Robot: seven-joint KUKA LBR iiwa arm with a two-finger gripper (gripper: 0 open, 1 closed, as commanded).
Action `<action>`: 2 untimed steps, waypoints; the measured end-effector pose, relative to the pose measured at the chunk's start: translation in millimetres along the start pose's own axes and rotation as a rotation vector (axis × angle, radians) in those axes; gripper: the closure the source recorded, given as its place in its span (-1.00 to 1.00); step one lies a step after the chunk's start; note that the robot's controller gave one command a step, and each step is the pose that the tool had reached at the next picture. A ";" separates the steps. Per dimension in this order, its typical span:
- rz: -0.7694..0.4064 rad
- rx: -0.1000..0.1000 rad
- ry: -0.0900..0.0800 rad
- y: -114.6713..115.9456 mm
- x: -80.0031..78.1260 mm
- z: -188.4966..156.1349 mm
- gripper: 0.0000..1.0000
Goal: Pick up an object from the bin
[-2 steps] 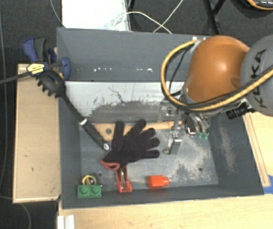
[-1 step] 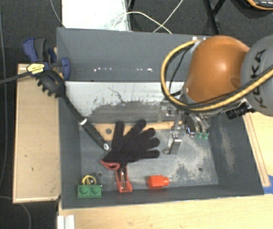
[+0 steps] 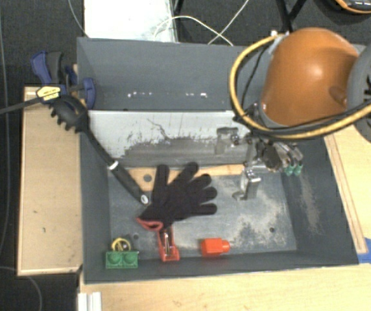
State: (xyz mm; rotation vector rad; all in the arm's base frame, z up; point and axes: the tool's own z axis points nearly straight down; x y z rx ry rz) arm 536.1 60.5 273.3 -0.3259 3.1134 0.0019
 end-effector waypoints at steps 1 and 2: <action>0.065 0.002 -0.005 12.0 -0.7 19.0 -1.00; 0.213 -0.002 0.015 21.5 3.7 17.9 -1.00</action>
Offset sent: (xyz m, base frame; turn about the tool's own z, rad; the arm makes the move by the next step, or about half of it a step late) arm -0.0160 0.0300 0.1227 -0.5311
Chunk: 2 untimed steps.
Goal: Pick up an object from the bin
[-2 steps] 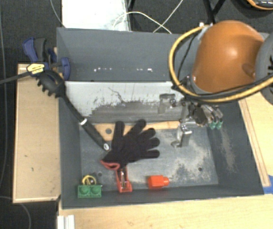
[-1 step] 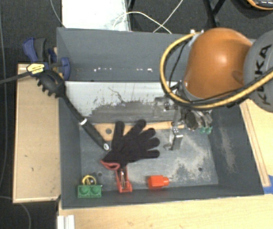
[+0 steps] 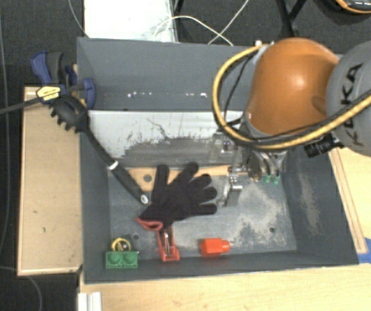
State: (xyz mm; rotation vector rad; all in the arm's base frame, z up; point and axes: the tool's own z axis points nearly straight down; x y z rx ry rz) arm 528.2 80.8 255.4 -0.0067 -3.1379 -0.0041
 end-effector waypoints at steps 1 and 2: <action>-0.463 0.000 -0.008 0.4 -27.8 -8.9 -1.00; -0.013 -0.003 -0.012 15.9 2.4 9.3 -1.00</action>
Offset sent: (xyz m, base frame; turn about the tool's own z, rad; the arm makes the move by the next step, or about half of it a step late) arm -0.0177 0.0244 -0.0179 0.1264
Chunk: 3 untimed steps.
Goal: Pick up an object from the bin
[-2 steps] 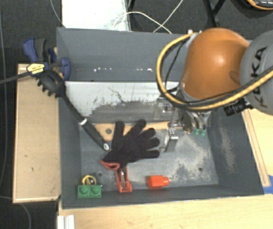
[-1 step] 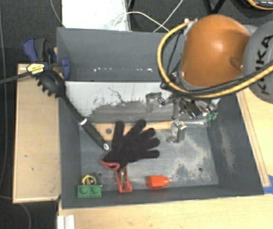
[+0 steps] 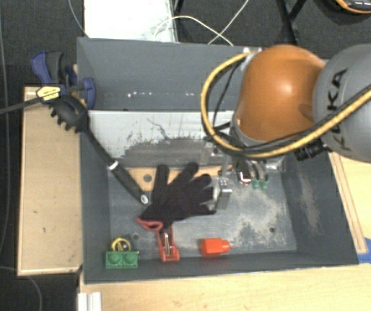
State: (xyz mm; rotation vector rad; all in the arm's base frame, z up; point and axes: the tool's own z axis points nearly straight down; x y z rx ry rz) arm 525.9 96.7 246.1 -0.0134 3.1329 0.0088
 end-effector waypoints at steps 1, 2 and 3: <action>-0.203 0.001 0.000 9.3 -6.7 15.5 -1.00; 0.027 0.000 0.001 38.5 -2.9 44.3 -1.00; -0.162 0.001 0.001 30.2 -7.5 52.7 -1.00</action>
Offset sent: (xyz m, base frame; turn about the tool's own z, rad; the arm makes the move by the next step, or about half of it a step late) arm 0.0005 0.0509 -0.0553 0.1290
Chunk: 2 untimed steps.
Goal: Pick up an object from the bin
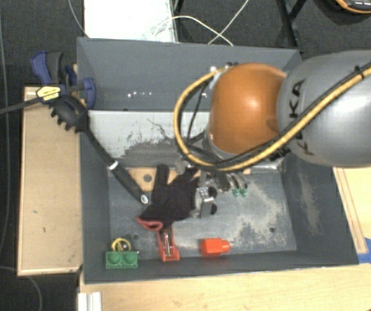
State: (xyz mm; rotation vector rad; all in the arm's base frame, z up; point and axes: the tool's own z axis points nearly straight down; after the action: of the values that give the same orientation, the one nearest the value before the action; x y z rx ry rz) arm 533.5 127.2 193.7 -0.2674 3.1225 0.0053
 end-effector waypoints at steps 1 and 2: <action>0.297 -0.002 -0.001 15.9 -1.4 46.7 -1.00; 0.082 -0.001 -0.001 16.1 -3.8 61.2 -1.00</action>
Offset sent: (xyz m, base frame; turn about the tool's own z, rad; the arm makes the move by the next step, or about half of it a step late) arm 0.0028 0.0160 -0.0667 -0.0452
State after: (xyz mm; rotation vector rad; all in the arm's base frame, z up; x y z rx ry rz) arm 535.0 144.0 132.6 -0.1394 3.1296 0.0068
